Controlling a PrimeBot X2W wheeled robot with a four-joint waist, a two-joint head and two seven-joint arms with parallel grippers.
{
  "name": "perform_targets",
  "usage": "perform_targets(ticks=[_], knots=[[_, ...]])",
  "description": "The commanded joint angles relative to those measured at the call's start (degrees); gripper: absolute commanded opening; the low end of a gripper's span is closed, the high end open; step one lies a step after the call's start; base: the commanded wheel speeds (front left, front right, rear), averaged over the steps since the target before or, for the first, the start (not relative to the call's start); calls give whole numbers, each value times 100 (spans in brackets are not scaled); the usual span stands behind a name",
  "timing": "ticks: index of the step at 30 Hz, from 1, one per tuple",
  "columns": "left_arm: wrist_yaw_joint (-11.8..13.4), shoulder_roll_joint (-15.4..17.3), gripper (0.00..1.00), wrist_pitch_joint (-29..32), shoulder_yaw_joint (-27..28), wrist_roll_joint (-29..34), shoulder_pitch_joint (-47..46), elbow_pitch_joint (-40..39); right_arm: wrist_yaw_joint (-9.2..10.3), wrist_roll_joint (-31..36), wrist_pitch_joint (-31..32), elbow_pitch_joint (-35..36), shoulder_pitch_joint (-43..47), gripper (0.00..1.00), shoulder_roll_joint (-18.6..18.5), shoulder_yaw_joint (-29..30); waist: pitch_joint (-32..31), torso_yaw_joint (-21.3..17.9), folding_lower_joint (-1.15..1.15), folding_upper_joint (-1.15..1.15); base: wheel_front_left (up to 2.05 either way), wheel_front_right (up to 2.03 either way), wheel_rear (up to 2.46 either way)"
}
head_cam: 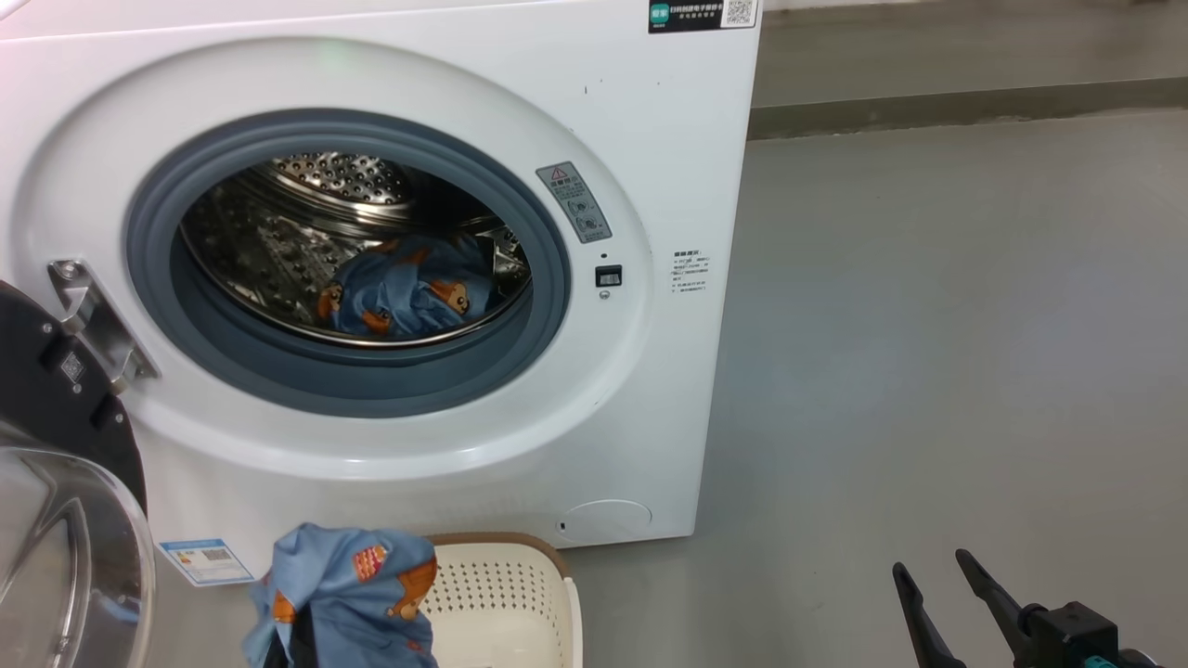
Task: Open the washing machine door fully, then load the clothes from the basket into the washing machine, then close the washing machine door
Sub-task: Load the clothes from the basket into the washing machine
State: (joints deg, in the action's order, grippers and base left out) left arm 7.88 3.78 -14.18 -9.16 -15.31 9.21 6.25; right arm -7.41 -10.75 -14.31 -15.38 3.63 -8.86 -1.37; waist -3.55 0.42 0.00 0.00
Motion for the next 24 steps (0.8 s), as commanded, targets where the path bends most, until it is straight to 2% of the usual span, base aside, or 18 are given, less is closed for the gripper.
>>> perform_targets(ticks=[1,14,24], knots=[[36,69,0,-38,173,-30,-132,-171,-8,-30,-69,151,-17,100,-93,-163,-7,2,0,0,0,0,0],[89,68,0,-51,186,-73,-241,-158,-8,-42,-69,204,-93,100,-67,-229,136,-110,0,0,0,0,0],[70,63,0,-70,280,-134,-1170,141,-8,-12,-69,306,-259,100,109,-277,585,-359,0,0,0,0,0]])
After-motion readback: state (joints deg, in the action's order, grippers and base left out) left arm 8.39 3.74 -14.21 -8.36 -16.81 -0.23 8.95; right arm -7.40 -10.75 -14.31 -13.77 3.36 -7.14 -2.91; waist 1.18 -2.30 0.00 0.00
